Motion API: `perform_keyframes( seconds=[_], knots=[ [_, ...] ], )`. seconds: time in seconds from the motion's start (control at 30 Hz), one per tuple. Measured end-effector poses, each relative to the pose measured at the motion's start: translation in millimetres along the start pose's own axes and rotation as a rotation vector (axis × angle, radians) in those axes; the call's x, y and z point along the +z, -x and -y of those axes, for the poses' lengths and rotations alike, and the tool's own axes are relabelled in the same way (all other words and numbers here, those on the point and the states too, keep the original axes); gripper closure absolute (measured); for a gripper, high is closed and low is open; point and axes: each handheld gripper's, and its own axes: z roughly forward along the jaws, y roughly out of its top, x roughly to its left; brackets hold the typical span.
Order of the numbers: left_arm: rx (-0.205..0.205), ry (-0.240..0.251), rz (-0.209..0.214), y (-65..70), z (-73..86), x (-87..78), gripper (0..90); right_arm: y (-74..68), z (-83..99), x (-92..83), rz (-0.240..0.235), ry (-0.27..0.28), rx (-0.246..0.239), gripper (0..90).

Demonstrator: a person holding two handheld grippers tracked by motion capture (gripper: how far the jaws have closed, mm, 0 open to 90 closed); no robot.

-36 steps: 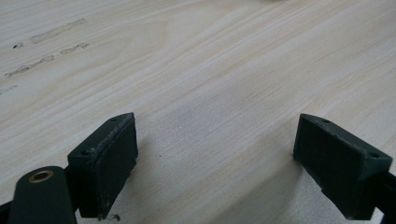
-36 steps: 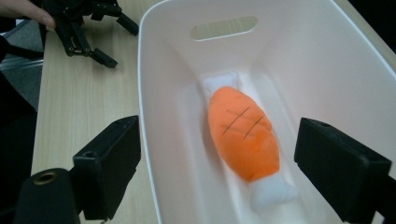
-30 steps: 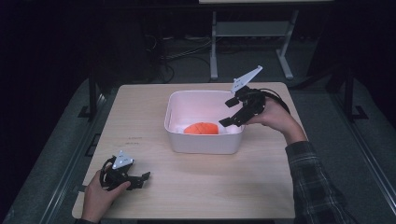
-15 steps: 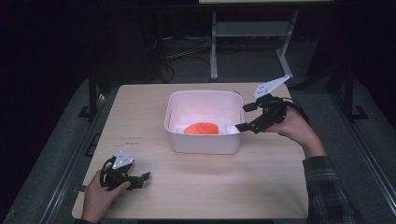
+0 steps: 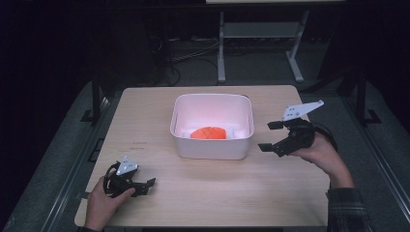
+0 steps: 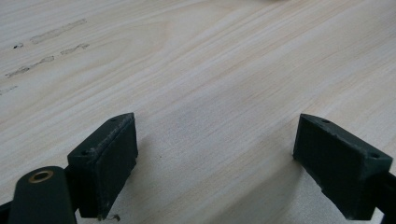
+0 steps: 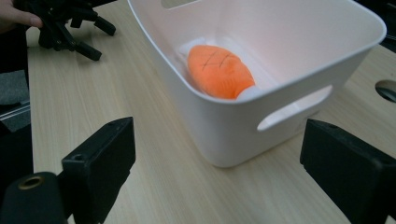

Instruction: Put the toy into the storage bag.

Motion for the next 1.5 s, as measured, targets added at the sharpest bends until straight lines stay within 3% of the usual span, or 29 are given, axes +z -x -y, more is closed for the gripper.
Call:
perform_keyframes(
  seconds=[0.4,0.53,0.87,1.07,1.5],
  knots=[
    [0.001,0.000,0.001,0.0,0.2,0.0,12.9,-10.1,60.4,3.6,0.093,0.036,0.093,9.9],
    [0.001,0.001,0.000,0.0,0.2,0.1,12.9,-13.5,80.2,8.5,0.139,0.025,0.127,10.1],
    [0.003,-0.001,0.000,-0.1,0.2,0.0,12.9,-29.6,118.7,22.1,0.203,0.018,0.166,10.1],
    [0.002,0.000,0.000,0.0,0.2,0.0,12.9,-37.8,136.9,31.0,0.232,-0.022,0.194,10.1],
    [0.003,-0.001,0.000,0.0,0.2,-0.1,12.9,-46.0,156.0,40.5,0.296,-0.086,0.188,10.2]
  ],
)
